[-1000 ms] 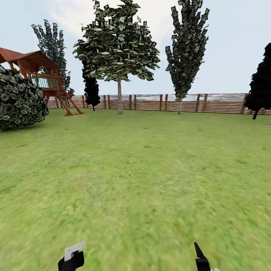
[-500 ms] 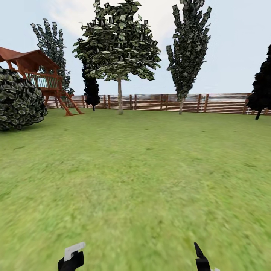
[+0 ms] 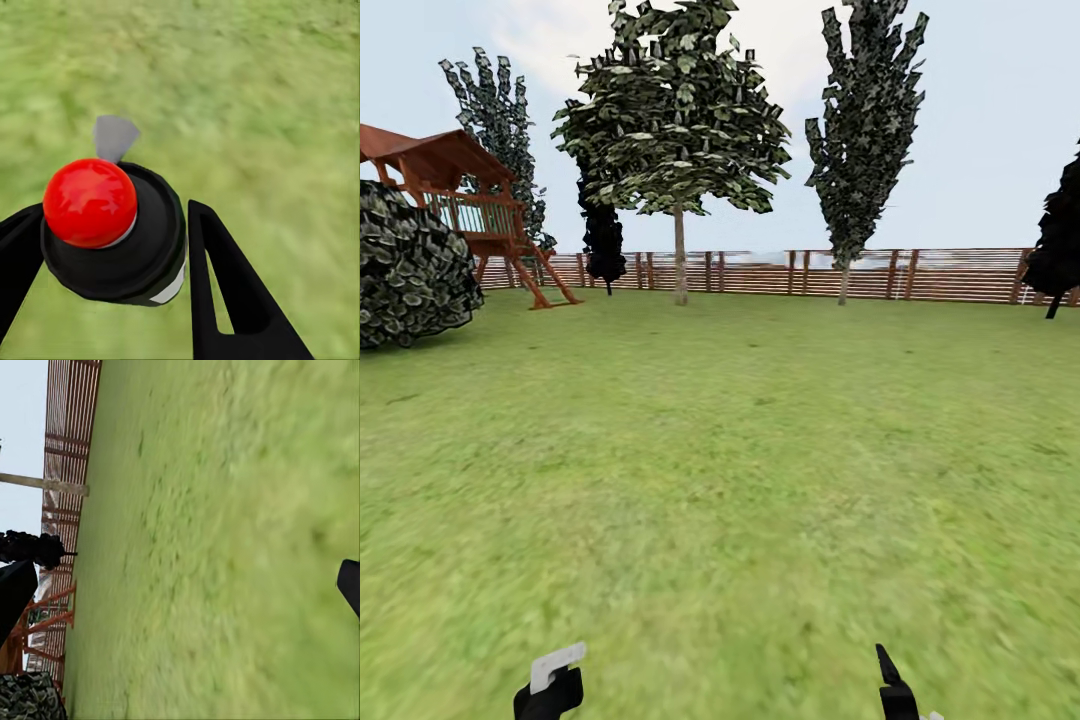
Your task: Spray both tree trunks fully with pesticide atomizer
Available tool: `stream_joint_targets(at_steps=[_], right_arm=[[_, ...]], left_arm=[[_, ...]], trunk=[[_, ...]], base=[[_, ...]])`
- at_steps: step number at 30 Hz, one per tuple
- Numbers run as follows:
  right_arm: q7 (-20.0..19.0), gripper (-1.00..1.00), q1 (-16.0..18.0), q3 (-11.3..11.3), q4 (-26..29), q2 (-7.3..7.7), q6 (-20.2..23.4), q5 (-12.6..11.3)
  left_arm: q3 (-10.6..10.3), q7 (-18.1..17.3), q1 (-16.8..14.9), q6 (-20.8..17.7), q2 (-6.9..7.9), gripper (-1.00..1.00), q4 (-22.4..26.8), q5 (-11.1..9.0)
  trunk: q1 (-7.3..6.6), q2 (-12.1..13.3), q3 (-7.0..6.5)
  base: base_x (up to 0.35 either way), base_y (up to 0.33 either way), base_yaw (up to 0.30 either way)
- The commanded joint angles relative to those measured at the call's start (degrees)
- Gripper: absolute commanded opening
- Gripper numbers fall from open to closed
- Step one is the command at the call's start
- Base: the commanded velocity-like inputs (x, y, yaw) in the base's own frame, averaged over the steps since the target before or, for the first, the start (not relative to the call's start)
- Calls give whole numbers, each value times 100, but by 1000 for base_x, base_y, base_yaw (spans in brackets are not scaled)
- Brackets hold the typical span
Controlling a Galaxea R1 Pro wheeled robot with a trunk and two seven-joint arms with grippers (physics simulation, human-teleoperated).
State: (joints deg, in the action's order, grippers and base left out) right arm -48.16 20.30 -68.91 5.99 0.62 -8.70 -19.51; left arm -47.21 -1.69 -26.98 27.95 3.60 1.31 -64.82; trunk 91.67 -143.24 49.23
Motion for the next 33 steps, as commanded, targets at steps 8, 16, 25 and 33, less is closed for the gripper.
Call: stream_joint_targets(at_steps=[8,16,25,33], right_arm=[[0,100,-1,0,-1,0,0,0],[0,100,0,0,-1,0,0,0],[0,100,0,0,0,0,0,0],[0,100,0,0,1,0,0,0]], left_arm=[[-4,1,0,0,0,-100,0,2],[-2,1,0,0,0,-100,0,-1],[-2,0,0,0,0,-100,0,0],[-3,2,0,0,0,-100,0,-1]], trunk=[[0,0,0],[0,0,0],[0,0,0],[0,0,0]], base=[[323,118,0],[323,118,0],[322,118,0],[322,118,0]])
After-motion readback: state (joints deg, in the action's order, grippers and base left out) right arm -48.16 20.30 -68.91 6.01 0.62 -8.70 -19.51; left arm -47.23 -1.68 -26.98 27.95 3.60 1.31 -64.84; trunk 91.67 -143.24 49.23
